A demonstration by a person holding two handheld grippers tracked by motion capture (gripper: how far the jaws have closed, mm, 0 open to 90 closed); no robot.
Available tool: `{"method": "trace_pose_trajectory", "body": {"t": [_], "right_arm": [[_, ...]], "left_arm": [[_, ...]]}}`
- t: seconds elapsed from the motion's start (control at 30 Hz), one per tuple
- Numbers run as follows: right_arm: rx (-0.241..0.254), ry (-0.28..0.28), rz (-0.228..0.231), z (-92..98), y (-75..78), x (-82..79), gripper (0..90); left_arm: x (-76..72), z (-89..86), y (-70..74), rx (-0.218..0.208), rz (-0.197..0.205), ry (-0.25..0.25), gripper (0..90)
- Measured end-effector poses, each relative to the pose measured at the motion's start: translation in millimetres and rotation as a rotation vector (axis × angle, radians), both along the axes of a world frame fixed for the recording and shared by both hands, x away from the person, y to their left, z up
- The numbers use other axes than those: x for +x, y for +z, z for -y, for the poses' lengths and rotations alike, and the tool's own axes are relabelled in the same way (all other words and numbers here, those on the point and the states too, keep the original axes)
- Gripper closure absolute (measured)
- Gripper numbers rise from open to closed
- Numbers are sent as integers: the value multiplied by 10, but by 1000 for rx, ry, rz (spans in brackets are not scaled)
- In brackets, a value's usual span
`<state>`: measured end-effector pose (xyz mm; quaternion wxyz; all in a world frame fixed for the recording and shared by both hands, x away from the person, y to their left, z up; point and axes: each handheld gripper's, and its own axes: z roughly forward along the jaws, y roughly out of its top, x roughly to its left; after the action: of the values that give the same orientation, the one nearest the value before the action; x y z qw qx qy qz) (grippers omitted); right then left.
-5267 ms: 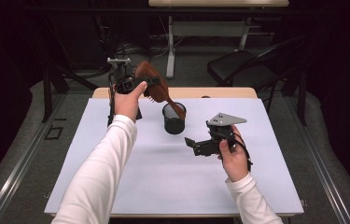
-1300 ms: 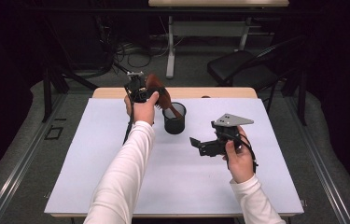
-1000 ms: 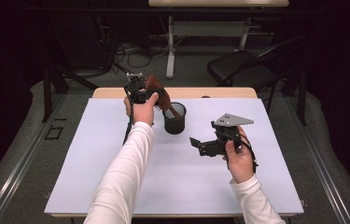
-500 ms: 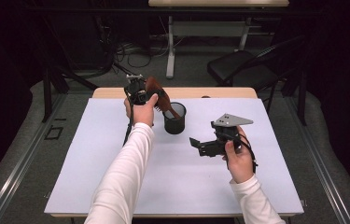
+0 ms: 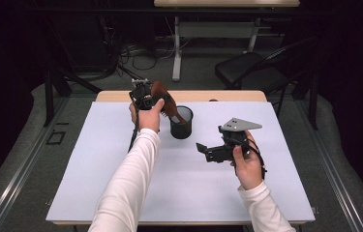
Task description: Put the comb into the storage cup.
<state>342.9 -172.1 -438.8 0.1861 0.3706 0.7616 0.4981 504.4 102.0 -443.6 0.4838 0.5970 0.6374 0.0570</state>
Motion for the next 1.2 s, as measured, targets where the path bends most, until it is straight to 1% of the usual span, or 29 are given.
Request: {"method": "trace_pose_trajectory", "body": {"t": [0.27,0.43,0.5,0.8,1.03,1.2], "right_arm": [[2,1,-1,2,1,0,0],[4,-2,-1,6,2,1,0],[3,-1,-2,4,1,0,0],[1,-1,-1,2,0,1,0],[2,0,-2,4,1,1,0],[2,2,-3,-4,0,-1,0]], "left_arm": [[2,12,-17,5,3,-9,480],[2,13,-32,1,6,-3,479],[2,8,-40,6,4,-9,479],[0,5,-52,2,7,-8,478],[-3,4,-67,0,20,-12,474],[2,-11,-82,-10,28,-19,470]]}}
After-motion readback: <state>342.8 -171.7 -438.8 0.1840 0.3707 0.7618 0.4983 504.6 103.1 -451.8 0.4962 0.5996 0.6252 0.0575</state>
